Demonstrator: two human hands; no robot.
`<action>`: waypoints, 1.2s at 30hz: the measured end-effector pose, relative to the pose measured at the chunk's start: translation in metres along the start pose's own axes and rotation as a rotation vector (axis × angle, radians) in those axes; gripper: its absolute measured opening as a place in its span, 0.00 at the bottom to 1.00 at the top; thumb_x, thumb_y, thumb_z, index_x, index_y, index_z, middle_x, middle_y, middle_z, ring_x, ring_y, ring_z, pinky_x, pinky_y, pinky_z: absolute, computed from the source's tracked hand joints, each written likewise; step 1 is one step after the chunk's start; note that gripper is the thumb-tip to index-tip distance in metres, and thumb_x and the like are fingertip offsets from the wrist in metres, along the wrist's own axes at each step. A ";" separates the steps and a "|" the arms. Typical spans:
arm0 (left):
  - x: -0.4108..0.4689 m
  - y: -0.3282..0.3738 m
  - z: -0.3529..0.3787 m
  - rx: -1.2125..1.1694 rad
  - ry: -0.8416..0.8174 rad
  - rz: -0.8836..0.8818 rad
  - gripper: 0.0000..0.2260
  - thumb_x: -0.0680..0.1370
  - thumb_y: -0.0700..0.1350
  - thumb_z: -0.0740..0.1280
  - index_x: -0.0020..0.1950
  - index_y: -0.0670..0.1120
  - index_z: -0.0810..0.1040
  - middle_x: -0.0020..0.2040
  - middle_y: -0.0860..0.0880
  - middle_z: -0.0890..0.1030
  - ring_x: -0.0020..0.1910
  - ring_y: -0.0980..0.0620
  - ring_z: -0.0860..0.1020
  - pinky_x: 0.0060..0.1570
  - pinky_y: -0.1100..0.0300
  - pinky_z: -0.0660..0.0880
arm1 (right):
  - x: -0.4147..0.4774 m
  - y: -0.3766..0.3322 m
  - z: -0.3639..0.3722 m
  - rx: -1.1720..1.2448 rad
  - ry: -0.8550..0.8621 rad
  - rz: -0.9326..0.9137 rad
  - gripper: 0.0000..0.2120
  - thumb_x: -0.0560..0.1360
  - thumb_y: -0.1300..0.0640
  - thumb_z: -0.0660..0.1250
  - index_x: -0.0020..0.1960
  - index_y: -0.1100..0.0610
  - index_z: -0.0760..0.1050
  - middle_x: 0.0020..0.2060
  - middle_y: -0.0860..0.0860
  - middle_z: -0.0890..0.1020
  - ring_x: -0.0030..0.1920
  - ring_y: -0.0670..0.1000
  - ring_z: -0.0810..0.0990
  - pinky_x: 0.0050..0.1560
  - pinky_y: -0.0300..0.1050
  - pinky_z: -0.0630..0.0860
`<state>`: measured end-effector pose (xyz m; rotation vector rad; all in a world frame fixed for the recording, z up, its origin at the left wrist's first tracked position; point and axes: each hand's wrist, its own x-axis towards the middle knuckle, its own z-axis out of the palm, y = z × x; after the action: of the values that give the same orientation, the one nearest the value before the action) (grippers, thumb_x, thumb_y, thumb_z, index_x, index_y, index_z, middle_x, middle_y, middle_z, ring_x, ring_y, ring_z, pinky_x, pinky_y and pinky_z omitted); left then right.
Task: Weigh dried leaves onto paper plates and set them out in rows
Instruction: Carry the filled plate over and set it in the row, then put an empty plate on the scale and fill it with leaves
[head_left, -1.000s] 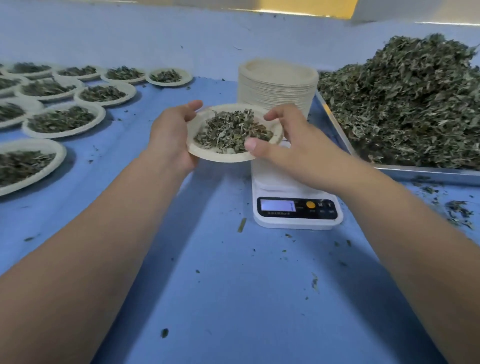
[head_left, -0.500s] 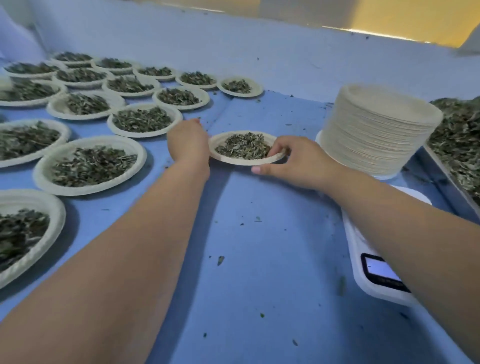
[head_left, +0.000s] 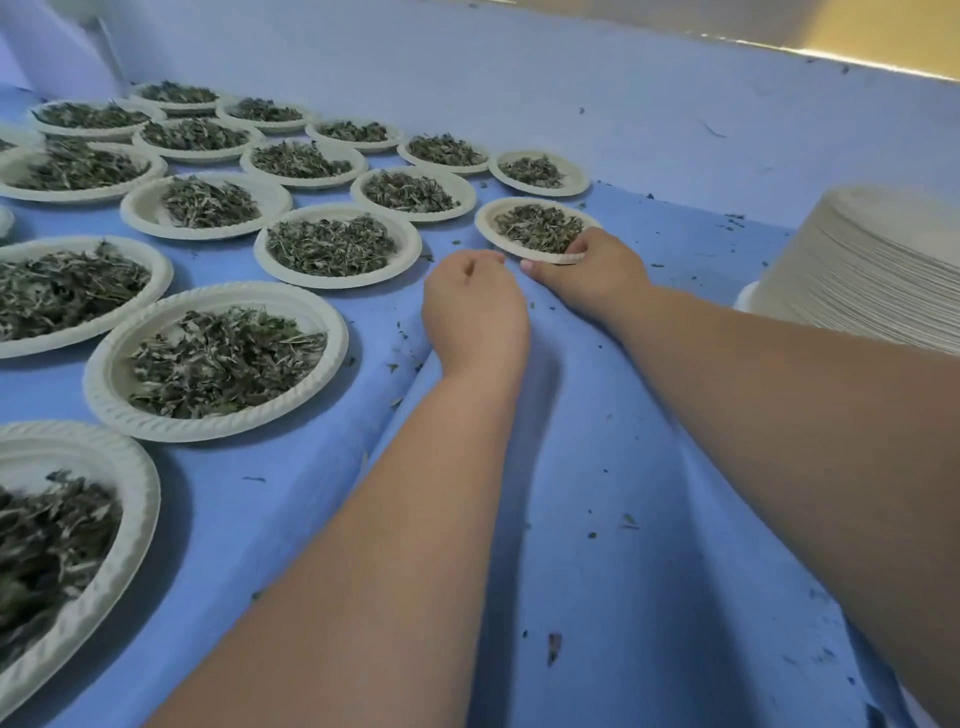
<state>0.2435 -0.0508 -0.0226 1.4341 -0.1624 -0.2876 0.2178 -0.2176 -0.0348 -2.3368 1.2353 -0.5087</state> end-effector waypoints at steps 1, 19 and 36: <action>0.000 -0.001 0.001 -0.008 0.000 0.006 0.13 0.78 0.39 0.61 0.40 0.53 0.80 0.48 0.51 0.85 0.50 0.51 0.82 0.55 0.52 0.79 | 0.005 -0.002 0.002 -0.010 0.014 -0.003 0.28 0.61 0.25 0.69 0.44 0.45 0.68 0.49 0.44 0.77 0.55 0.52 0.77 0.56 0.52 0.76; -0.014 -0.005 0.009 0.241 -0.132 0.193 0.09 0.79 0.40 0.61 0.47 0.51 0.78 0.45 0.55 0.81 0.52 0.47 0.80 0.50 0.53 0.74 | -0.011 -0.006 0.000 -0.023 -0.070 -0.035 0.42 0.76 0.37 0.67 0.80 0.47 0.48 0.78 0.66 0.53 0.75 0.66 0.63 0.75 0.60 0.61; -0.178 0.027 0.072 0.336 -0.566 0.758 0.13 0.74 0.44 0.58 0.45 0.46 0.82 0.36 0.53 0.82 0.36 0.56 0.78 0.41 0.54 0.75 | -0.263 0.118 -0.194 -0.048 0.124 -0.313 0.32 0.77 0.54 0.66 0.76 0.42 0.56 0.37 0.44 0.75 0.34 0.44 0.75 0.31 0.41 0.64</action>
<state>0.0562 -0.0647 0.0248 1.4783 -1.2306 -0.0261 -0.1012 -0.0968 0.0333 -2.5886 0.9431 -0.7431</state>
